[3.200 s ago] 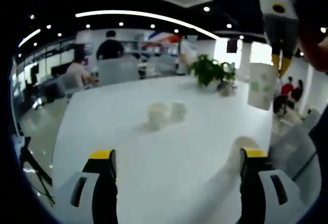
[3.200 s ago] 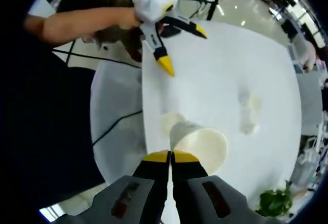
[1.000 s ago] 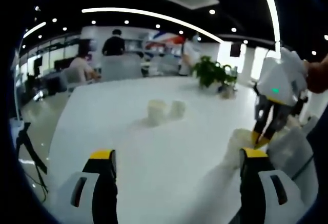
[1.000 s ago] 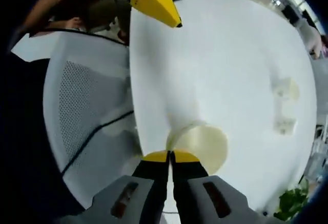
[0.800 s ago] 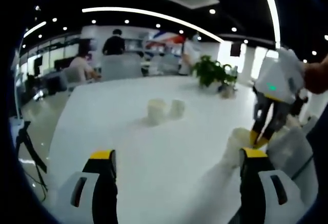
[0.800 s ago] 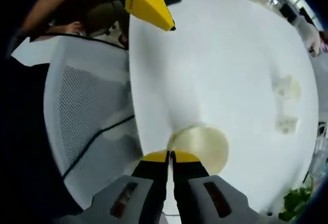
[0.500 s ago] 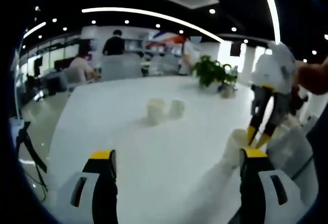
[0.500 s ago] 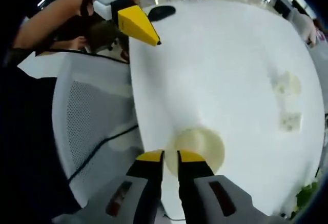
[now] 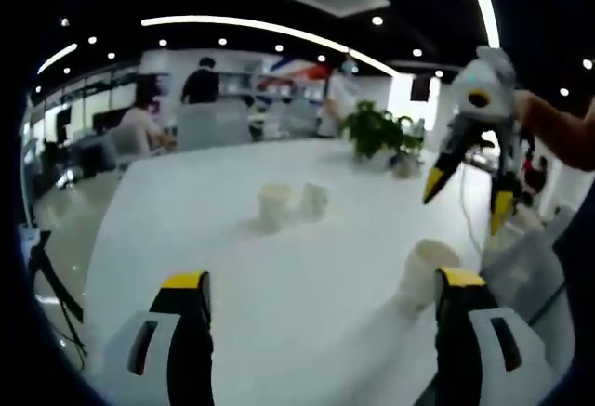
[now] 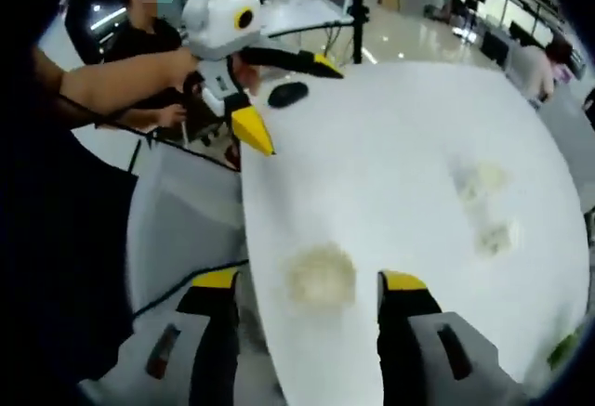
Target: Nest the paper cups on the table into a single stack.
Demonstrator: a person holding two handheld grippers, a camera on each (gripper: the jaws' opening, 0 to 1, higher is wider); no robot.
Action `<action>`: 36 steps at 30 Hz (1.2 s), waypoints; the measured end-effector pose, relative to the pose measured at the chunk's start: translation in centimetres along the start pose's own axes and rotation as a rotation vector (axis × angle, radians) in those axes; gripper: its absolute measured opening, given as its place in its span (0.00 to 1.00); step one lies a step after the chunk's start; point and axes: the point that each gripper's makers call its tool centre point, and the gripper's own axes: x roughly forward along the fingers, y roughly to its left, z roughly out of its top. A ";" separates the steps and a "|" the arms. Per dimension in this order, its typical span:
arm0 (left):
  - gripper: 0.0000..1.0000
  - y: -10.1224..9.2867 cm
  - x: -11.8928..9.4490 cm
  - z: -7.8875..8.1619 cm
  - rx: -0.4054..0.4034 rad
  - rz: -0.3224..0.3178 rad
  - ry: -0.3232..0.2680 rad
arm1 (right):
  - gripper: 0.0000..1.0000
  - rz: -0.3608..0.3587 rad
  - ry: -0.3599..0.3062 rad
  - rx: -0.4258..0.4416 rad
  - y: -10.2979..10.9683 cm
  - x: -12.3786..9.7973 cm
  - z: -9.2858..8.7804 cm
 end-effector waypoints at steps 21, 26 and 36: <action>0.98 -0.2 -0.8 1.3 0.049 0.010 -0.053 | 0.85 -0.206 -0.542 0.117 -6.0 -7.1 -1.7; 0.98 0.3 -0.5 1.8 0.073 0.031 -0.080 | 1.00 -0.327 -0.648 0.097 -8.2 -7.3 -3.5; 0.98 0.4 0.1 0.1 0.094 0.039 -0.083 | 1.00 -0.448 -0.728 0.190 -10.3 -7.5 -6.8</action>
